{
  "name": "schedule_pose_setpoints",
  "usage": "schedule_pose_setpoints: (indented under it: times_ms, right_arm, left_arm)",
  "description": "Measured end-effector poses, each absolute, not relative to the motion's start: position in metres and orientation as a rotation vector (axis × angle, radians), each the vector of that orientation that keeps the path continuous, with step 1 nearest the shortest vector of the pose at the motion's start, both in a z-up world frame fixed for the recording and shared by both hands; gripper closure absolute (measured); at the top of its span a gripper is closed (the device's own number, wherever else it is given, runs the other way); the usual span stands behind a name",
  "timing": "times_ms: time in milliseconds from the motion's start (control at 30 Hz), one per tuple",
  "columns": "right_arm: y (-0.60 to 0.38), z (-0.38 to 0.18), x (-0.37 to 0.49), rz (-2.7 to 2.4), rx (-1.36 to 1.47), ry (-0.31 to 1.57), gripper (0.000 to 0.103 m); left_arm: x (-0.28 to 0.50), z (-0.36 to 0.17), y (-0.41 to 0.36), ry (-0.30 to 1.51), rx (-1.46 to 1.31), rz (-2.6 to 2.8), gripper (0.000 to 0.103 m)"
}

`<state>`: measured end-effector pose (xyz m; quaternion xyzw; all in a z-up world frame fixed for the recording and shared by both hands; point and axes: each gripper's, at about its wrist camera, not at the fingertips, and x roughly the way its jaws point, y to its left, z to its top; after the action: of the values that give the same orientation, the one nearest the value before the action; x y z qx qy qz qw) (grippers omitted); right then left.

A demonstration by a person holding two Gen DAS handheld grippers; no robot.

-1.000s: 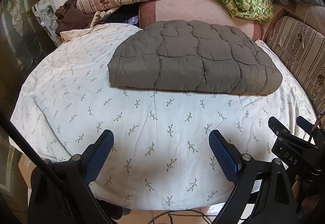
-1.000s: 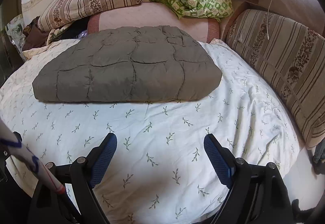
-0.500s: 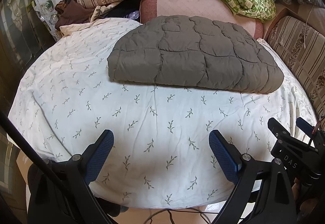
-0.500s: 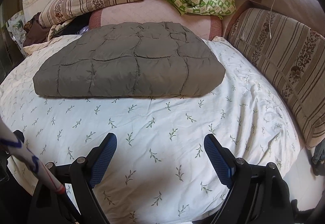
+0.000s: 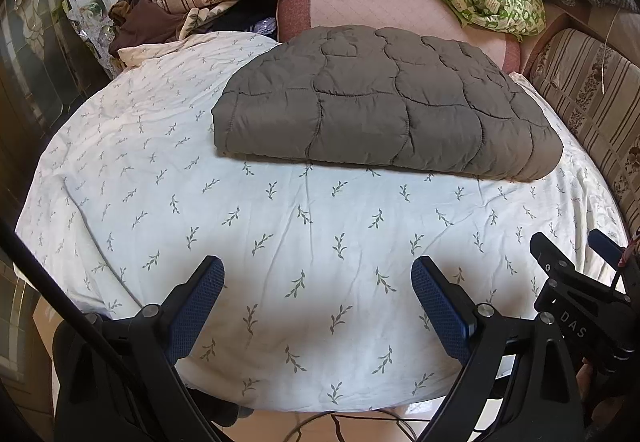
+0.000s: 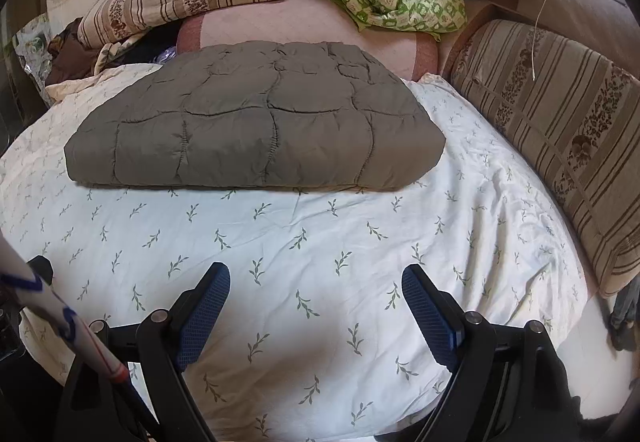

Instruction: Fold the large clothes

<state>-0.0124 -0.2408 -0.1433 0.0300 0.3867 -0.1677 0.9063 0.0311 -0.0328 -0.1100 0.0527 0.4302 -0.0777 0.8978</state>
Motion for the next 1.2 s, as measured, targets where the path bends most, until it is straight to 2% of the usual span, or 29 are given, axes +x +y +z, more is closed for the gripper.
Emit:
schedule_pose_setpoints:
  times_ms: [833,1200]
  right_arm:
    - [-0.230,-0.149,-0.013,-0.364,0.004,0.820,0.012]
    - [-0.233,-0.162,-0.008,-0.379,-0.011,0.891,0.012]
  left_arm:
    - [0.030,-0.116,-0.029,0.899,0.114,-0.146,0.009]
    - [0.029,-0.119,-0.032,0.895,0.137,-0.131,0.009]
